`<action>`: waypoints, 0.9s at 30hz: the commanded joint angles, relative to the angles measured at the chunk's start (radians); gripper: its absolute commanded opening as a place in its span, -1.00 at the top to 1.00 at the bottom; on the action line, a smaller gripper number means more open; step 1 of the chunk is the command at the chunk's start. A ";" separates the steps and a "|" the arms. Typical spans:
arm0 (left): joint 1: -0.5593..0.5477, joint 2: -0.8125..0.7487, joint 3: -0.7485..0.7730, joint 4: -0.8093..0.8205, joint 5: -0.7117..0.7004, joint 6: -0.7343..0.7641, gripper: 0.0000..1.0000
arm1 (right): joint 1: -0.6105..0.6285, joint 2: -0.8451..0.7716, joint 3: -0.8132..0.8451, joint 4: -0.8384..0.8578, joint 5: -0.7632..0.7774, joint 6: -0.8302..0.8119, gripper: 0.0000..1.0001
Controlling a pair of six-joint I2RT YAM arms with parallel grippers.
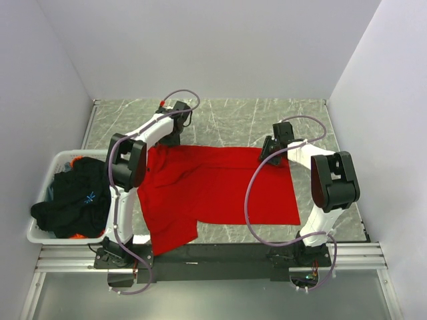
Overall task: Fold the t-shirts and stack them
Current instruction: Fold the tshirt
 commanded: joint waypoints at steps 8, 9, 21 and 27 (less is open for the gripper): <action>0.114 0.004 0.024 0.020 -0.058 0.016 0.00 | -0.010 0.009 0.011 -0.003 0.046 0.034 0.20; 0.126 0.004 0.018 0.022 -0.055 0.016 0.01 | -0.010 0.006 0.008 -0.003 0.046 0.045 0.20; 0.289 -0.068 -0.074 0.124 0.254 -0.050 0.54 | -0.022 -0.011 -0.015 0.011 0.049 0.091 0.22; 0.297 -0.111 -0.120 0.169 0.400 -0.069 0.90 | -0.030 -0.017 0.034 -0.042 0.061 0.034 0.21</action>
